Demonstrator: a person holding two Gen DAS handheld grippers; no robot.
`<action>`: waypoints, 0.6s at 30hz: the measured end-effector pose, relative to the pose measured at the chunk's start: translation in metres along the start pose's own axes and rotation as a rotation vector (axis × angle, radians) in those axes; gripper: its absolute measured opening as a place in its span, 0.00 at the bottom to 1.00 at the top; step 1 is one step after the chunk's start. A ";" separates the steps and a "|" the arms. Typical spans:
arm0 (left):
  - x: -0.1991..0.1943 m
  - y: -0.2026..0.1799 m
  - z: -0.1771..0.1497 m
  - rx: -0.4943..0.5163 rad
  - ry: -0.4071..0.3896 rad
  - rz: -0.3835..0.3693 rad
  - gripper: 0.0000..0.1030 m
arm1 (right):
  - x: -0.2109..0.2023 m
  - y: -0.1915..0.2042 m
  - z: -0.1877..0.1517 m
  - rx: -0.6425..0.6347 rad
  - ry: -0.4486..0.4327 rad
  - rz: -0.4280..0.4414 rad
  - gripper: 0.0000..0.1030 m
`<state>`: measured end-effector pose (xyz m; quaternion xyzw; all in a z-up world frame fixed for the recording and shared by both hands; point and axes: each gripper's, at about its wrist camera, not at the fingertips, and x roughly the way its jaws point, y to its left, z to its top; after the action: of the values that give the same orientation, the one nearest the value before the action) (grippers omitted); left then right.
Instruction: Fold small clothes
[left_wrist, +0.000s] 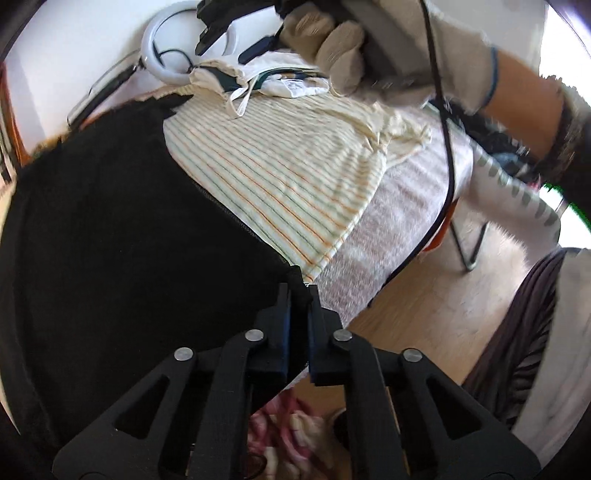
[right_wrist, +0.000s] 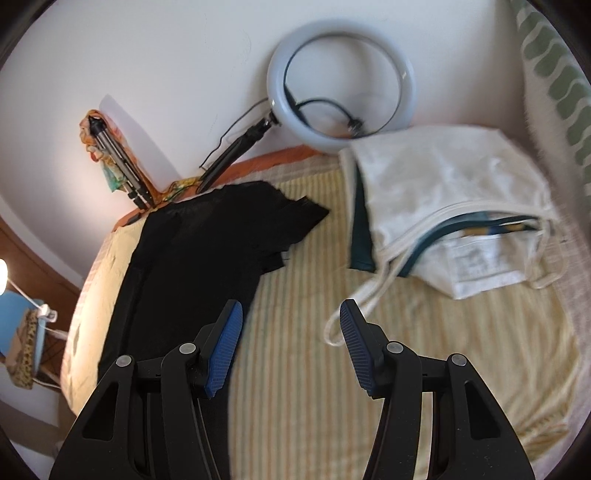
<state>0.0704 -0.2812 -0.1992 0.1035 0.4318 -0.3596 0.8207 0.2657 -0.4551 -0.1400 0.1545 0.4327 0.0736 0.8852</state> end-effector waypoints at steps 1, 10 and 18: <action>-0.002 0.004 0.001 -0.027 -0.005 -0.015 0.02 | 0.008 0.001 0.002 0.009 0.009 0.006 0.53; -0.033 0.026 0.003 -0.181 -0.100 -0.091 0.02 | 0.087 -0.004 0.019 0.158 0.075 0.081 0.53; -0.034 0.037 0.001 -0.261 -0.121 -0.137 0.02 | 0.123 -0.011 0.042 0.287 0.061 0.166 0.55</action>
<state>0.0833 -0.2377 -0.1772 -0.0557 0.4308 -0.3611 0.8252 0.3742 -0.4420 -0.2111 0.3121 0.4510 0.0887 0.8315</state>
